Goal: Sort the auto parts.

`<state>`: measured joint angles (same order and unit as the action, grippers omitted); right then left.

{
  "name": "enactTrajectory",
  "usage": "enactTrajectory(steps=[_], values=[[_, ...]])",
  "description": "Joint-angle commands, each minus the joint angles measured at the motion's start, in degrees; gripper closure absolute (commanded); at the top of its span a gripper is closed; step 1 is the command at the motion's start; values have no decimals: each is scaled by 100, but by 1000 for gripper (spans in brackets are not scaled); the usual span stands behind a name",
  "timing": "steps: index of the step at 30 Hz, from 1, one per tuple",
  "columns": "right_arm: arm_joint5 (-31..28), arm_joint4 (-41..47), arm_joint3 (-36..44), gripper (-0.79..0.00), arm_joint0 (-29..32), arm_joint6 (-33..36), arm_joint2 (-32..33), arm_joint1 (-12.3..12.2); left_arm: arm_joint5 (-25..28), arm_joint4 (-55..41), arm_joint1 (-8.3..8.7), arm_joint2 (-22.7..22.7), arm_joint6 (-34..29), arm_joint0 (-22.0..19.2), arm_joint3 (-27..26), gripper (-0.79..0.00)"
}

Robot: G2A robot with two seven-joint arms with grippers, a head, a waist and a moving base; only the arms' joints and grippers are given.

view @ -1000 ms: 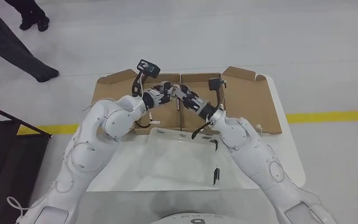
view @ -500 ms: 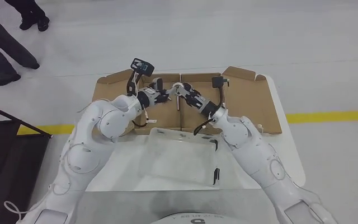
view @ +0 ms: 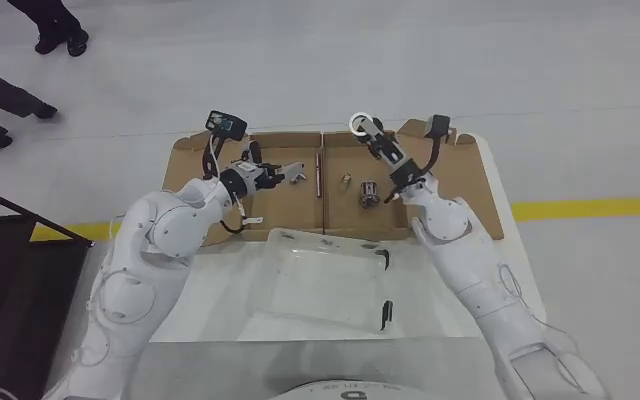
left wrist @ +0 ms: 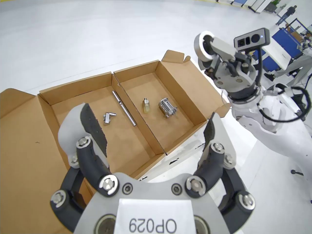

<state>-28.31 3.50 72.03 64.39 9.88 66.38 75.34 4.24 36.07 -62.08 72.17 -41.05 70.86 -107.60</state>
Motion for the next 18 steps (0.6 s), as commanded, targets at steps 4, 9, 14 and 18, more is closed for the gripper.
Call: enactTrajectory(steps=[4, 9, 14, 18], values=[[633, -367, -848, 0, -563, -693, -393, 175, 0, -1, 0, 0, 0, 0, 0, -785], [1224, -699, -1843, 0, -1091, -1232, -867, 401, 0, -1, 0, 0, 0, 0, 0, -785], [1496, -841, -2767, 0, -1465, -1611, -1197, 620, 0, -1, 0, 0, 0, 0, 0, -785], [1733, -974, -3255, 0, -1637, -1855, -1347, 751, 0, -1, 0, 0, 0, 0, 0, -785]])
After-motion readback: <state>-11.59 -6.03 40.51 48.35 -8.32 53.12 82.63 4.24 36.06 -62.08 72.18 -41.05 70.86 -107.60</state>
